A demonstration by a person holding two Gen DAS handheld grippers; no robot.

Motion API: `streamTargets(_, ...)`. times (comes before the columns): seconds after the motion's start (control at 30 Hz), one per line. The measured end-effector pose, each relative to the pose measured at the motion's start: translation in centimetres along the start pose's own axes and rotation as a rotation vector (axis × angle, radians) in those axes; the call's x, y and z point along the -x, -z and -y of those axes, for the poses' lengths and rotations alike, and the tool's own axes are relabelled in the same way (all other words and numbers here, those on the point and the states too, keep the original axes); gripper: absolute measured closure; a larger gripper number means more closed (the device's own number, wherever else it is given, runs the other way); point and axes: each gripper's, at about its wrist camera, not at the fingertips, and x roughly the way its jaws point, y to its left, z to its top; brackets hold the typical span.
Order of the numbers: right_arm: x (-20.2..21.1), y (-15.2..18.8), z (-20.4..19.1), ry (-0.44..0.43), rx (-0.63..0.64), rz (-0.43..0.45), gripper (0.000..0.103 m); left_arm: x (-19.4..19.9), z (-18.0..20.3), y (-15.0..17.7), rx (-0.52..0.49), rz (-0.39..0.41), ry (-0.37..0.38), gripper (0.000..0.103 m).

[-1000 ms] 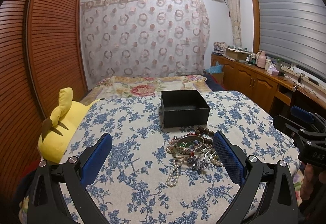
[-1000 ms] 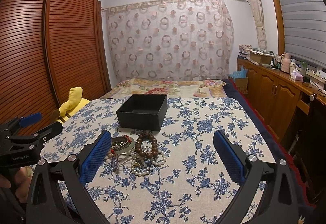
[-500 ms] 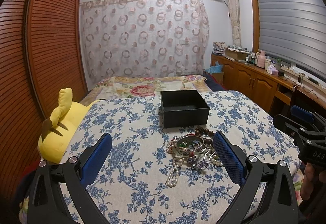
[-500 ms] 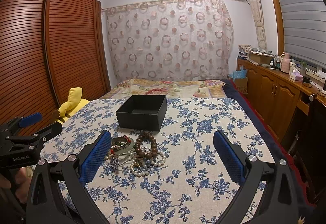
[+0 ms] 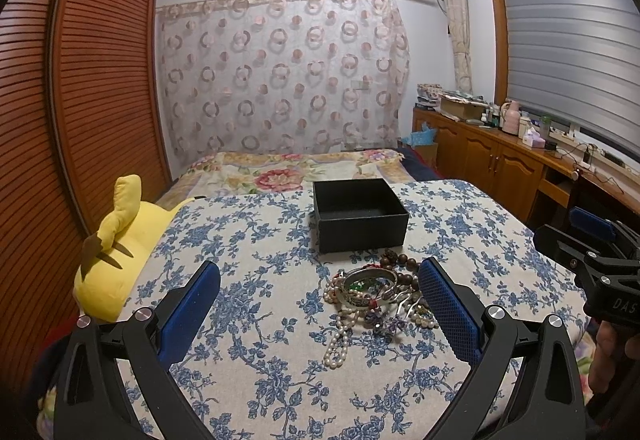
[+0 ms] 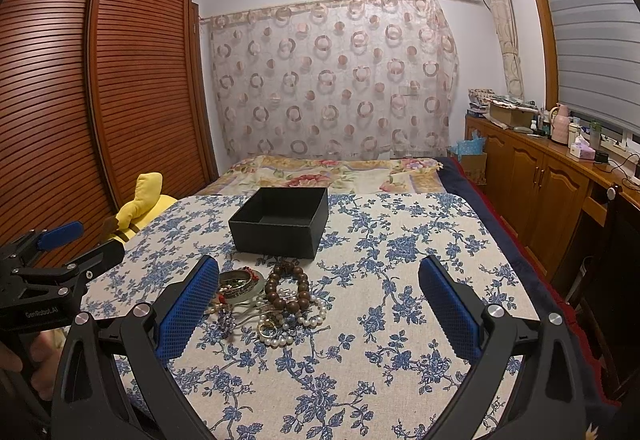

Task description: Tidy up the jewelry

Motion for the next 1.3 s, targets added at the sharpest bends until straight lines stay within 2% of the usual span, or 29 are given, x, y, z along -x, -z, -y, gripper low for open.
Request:
streamTargets(0.4,-0.8,0.5,0.1,0.001,-0.010,-0.027,0.002,-1.4,-0.2,1.0,0.005,-0.048,0.028,0.007)
streamTargets(0.7,-3.8,1.9,1.0,-0.038,0.021,-0.061,0.002,-4.4,-0.7,2.1,-0.013,-0.125,0.095,0.007)
streamTargets(0.9,-6.0,2.5,2.0,-0.072,0.050,-0.115,0.014,-7.3,-0.4,2.5,-0.029,-0.198,0.181,0.007)
streamTargets(0.97,-6.7,2.7,2.4,-0.067,0.060,-0.130,0.015,-8.2,-0.3,2.4,-0.032,-0.217,0.201,0.007)
streamTargets(1.2,-8.9,3.0,3.2,-0.100,0.064,-0.195,0.019,-10.8,0.5,1.6,-0.038,-0.277,0.283,0.022)
streamTargets(1.3,-9.4,3.0,3.1,-0.100,0.075,-0.204,0.019,-12.4,1.0,1.4,-0.036,-0.321,0.319,0.023)
